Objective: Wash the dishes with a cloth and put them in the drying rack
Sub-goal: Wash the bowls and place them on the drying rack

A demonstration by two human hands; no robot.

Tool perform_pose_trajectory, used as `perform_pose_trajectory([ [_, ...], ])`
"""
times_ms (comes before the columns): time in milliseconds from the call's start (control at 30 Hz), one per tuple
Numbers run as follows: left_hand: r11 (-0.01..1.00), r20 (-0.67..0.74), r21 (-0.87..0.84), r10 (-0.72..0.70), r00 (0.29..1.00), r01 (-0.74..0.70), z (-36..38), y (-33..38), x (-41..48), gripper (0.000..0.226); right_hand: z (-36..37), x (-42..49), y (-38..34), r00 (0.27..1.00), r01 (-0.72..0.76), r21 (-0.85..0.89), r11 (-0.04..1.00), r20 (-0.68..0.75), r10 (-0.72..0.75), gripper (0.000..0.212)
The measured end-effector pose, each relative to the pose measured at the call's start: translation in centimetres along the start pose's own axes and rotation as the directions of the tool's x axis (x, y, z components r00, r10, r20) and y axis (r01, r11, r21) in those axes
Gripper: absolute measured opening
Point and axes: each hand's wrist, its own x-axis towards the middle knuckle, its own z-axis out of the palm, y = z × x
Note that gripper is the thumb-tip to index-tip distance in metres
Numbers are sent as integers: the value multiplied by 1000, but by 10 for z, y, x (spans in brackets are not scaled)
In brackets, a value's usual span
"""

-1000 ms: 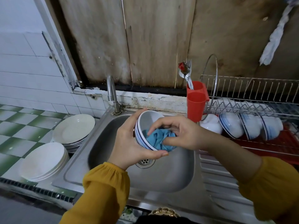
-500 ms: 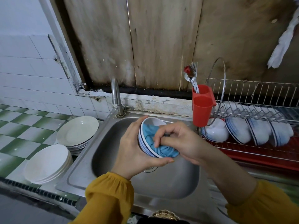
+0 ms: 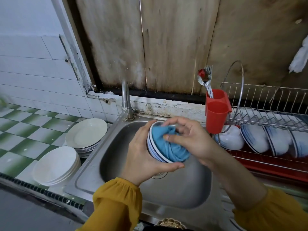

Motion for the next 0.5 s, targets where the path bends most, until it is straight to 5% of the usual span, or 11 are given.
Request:
perform_pose_trajectory([
  [67,1000,15,-6,-13,1000,13,4,-2,0,107,9,1,9,988,38,-60,997,-148,-47,30],
  [200,998,58,61,11,998,-15,-1,-13,1,110,1,-6,12,980,22,-174,985,198,13,38],
  [233,998,67,57,7,998,-10,-1,-13,0,109,-6,-4,12,981,8,-181,983,190,27,37],
  [367,1000,44,20,-6,999,5,8,-10,-2,101,-1,5,28,974,18,-355,935,-205,-96,35],
  [500,999,18,31,10,1000,-11,1,-14,-7,103,2,-9,24,967,88,-220,971,251,-31,40],
])
